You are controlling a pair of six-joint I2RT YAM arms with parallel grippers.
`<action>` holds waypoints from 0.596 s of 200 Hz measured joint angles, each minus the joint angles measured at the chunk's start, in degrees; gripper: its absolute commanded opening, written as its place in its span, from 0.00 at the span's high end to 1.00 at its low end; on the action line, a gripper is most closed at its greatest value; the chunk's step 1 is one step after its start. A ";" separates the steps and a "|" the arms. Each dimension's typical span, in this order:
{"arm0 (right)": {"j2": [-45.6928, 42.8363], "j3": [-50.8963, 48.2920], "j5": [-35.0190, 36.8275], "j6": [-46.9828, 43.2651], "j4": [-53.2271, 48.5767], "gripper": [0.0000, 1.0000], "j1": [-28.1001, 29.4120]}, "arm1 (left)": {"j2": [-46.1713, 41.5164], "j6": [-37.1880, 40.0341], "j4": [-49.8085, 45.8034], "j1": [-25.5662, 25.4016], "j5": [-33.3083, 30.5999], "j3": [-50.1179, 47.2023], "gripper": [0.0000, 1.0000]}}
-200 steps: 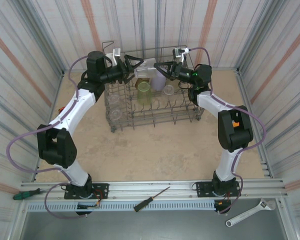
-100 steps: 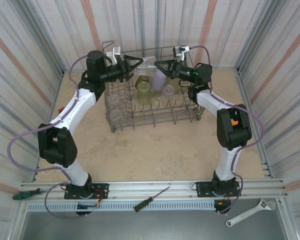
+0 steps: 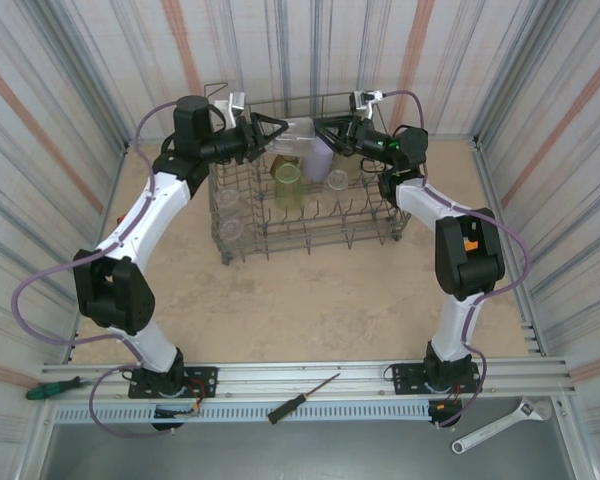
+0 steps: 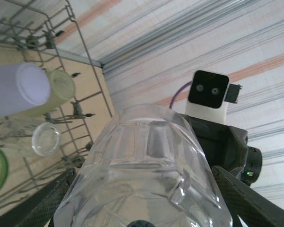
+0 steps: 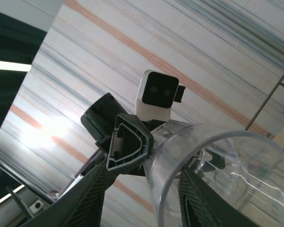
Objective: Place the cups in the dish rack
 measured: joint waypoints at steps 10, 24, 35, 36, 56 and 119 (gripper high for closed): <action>-0.44 -1.03 0.00 -0.04 -0.02 0.49 -0.70 | 0.00 1.73 -1.92 0.55 -0.90 0.63 0.74; -1.44 -2.89 -0.07 -0.35 -0.31 0.48 -1.66 | 0.00 4.39 -4.94 1.51 -2.40 1.62 0.75; -2.38 -4.35 -0.37 -0.87 -1.20 0.43 -2.38 | 0.00 6.38 -7.21 2.12 -3.65 2.40 0.76; -2.49 -4.48 -0.44 -0.96 -1.36 0.43 -2.49 | 0.00 6.62 -7.50 2.21 -3.89 2.51 0.76; -4.50 -6.47 -0.74 -3.58 -5.03 0.39 -3.32 | 0.02 10.88 -12.87 2.89 -7.39 4.92 0.78; -16.33 -11.06 -1.70 -19.85 -24.59 0.20 -3.39 | 2.86 24.61 -26.25 2.95 -17.75 15.56 0.77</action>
